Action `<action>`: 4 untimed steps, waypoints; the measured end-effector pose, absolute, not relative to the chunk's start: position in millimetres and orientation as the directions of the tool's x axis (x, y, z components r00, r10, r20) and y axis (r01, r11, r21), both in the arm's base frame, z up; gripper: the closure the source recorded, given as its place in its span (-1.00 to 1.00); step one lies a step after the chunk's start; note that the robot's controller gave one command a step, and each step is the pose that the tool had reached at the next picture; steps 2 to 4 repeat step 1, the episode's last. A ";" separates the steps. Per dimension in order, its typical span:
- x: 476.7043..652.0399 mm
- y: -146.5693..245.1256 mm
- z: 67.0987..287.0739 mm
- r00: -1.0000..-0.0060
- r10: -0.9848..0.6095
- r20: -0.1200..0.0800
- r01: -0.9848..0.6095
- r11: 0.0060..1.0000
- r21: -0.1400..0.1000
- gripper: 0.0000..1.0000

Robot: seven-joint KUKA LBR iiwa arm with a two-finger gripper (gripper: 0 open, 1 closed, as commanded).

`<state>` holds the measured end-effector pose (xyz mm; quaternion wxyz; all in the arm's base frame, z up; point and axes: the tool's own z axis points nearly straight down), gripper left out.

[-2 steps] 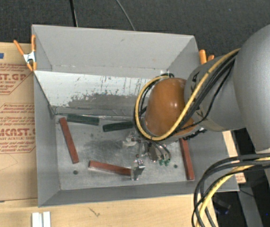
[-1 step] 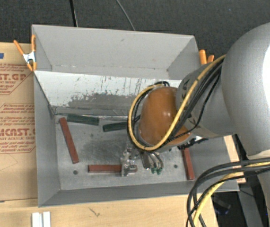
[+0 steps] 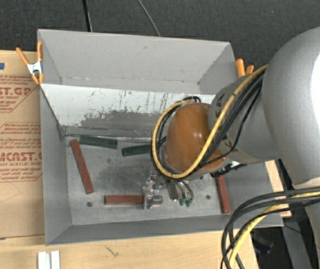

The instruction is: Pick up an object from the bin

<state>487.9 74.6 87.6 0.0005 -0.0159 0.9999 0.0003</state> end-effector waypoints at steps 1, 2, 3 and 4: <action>497.0 66.1 213.5 -0.997 -0.082 -0.001 -0.082 0.997 0.000 1.00; 497.0 66.1 213.5 -0.997 -0.082 -0.001 -0.082 0.997 0.000 1.00; 497.0 66.1 213.5 -0.997 -0.082 -0.001 -0.082 0.997 0.000 1.00; 497.0 66.1 213.5 -0.997 -0.082 -0.001 -0.082 0.997 0.000 1.00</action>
Offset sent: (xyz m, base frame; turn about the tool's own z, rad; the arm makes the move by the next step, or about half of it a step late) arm 0.0000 0.0000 0.0000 0.0000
